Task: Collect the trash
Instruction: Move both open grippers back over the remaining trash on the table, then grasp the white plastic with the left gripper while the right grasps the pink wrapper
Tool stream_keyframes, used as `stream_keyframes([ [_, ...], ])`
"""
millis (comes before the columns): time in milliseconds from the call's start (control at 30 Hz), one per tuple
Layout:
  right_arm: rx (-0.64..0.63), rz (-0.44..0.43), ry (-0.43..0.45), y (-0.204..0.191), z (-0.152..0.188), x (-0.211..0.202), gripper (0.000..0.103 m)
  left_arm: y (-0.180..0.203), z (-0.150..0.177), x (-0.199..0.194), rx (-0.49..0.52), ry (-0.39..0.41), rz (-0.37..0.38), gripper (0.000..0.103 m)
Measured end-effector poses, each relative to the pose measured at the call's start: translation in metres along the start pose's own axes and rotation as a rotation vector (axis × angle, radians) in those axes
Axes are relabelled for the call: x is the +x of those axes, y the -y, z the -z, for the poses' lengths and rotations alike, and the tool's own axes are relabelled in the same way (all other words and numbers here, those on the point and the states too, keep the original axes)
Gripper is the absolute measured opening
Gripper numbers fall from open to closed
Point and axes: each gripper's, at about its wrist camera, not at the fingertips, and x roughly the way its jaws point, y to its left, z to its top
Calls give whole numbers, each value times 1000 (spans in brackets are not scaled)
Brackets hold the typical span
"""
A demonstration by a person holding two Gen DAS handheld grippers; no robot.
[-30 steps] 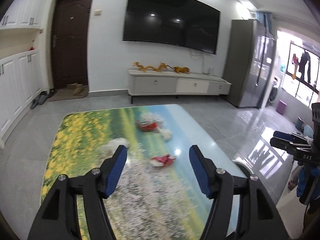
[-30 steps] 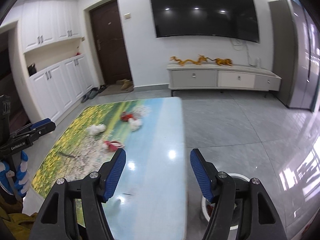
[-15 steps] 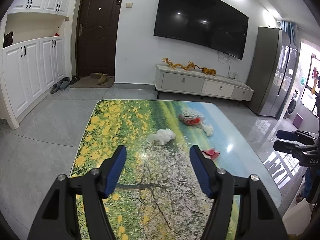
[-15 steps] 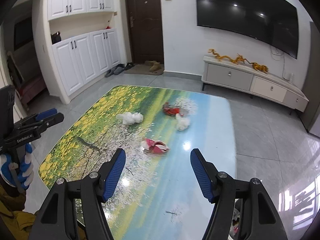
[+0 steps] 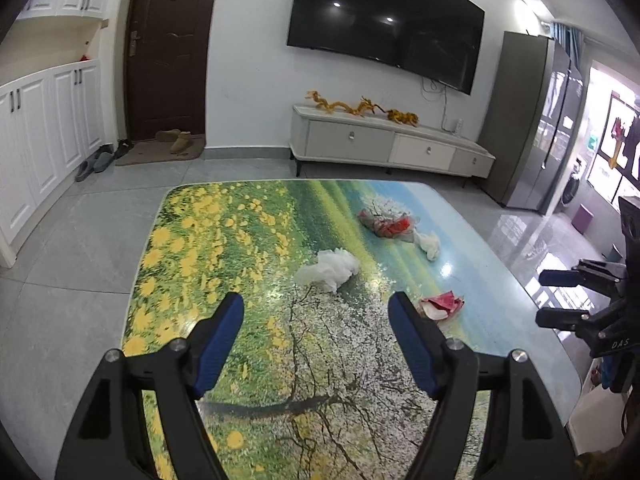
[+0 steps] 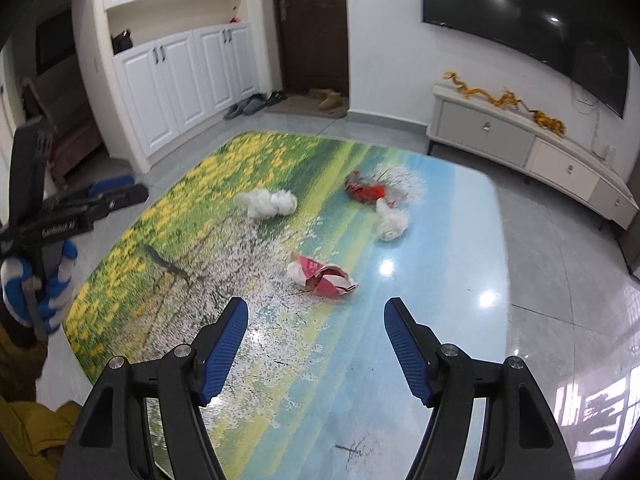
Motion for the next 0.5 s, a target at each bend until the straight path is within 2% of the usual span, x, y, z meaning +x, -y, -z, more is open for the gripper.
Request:
stream_keyframes([
  [267, -100, -93, -51, 2, -15, 61, 72, 5, -23, 68, 45, -95, 54, 73],
  [500, -113, -159, -89, 16, -22, 111, 72, 15, -37, 131, 99, -163, 50, 73],
])
